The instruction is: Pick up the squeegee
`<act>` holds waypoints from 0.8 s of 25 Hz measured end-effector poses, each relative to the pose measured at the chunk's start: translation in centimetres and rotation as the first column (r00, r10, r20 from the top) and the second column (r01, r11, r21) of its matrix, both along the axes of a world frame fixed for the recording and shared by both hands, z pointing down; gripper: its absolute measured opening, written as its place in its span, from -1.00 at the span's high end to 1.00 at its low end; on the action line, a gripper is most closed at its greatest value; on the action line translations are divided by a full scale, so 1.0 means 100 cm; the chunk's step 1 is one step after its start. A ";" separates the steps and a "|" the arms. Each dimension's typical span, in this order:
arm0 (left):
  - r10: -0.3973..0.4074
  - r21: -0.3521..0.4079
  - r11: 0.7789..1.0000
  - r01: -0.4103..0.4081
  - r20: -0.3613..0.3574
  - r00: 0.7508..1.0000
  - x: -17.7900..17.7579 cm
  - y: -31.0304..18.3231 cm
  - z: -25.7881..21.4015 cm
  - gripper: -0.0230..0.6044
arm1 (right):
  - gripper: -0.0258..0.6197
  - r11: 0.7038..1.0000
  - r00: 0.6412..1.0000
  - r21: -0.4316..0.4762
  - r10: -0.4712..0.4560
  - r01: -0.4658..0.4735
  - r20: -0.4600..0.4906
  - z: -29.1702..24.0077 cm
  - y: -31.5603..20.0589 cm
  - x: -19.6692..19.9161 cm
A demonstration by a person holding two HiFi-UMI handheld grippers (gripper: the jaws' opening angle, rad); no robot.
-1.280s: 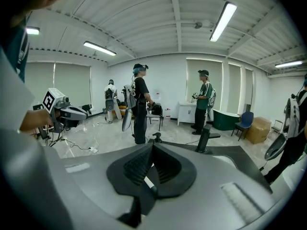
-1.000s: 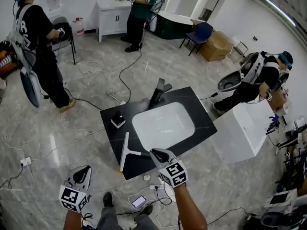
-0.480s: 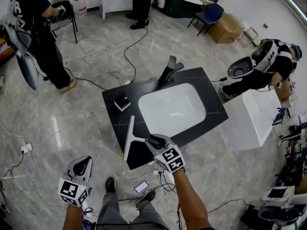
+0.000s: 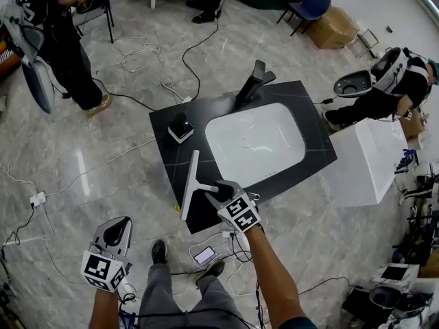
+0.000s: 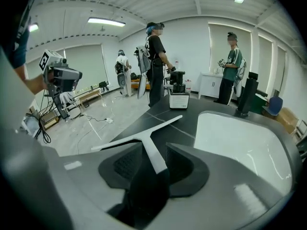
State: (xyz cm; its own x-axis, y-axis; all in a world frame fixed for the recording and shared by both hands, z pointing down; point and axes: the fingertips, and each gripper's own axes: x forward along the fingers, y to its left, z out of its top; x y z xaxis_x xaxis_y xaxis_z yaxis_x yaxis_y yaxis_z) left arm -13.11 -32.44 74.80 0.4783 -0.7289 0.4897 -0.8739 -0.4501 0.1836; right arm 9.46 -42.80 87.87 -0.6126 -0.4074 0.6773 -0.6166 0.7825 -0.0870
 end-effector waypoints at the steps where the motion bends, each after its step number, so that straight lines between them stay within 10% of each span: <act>1: -0.002 -0.002 1.000 0.002 -0.001 1.000 -0.001 0.000 0.002 0.91 | 0.42 1.000 1.000 -0.003 -0.011 0.011 -0.015 0.006 0.000 -0.001; 14: -0.018 -0.002 1.000 0.018 -0.013 1.000 -0.005 0.010 0.002 0.91 | 0.56 0.977 0.942 0.066 -0.175 0.202 -0.288 0.032 0.002 -0.005; 20: -0.014 0.016 1.000 0.015 -0.019 1.000 -0.001 0.016 -0.014 0.91 | 0.63 0.989 0.961 0.067 -0.114 0.135 -0.253 0.013 0.020 0.000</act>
State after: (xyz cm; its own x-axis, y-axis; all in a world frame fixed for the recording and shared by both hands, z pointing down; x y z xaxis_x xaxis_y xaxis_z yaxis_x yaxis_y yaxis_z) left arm -13.26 -30.88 73.41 0.4767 -0.7437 0.4686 -0.8768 -0.4406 0.1926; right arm 9.43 -40.75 89.22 -0.4798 -0.3998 0.7810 -0.5076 0.8525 0.1246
